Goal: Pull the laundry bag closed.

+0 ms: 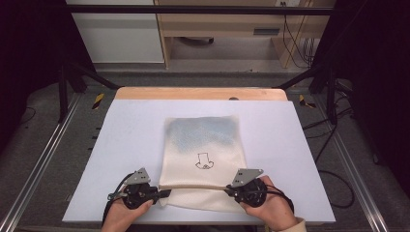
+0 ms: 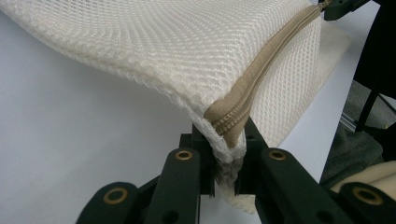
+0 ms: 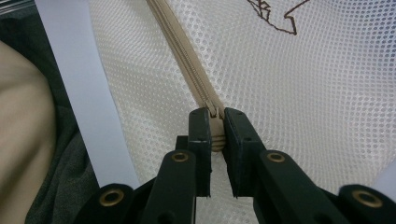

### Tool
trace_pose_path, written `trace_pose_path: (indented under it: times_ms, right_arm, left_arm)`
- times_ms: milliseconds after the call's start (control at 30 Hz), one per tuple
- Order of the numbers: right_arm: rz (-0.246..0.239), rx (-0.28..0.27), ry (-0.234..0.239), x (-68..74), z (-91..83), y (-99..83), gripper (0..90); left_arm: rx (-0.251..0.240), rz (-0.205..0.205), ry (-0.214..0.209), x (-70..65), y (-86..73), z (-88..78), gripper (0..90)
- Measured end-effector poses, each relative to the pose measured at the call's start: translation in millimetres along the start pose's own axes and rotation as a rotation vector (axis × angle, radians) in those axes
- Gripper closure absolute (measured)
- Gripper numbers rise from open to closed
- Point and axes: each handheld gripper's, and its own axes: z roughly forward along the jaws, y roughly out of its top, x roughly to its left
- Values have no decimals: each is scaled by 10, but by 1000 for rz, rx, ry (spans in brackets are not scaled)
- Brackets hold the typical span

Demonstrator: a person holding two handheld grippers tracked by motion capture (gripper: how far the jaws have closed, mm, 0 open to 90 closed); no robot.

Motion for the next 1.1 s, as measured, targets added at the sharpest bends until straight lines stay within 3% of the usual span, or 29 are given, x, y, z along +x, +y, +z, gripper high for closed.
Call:
trace_pose_path:
  times_ms: [733, 1100]
  right_arm:
    - [39, 6, -44, -91, -112, -140, 818]
    - [54, 3, -42, -105, -126, -200, 818]
  left_arm:
    - [-7, 4, 1, 3, 17, -19, 816]
    - [-9, 7, 2, 7, 21, -37, 815]
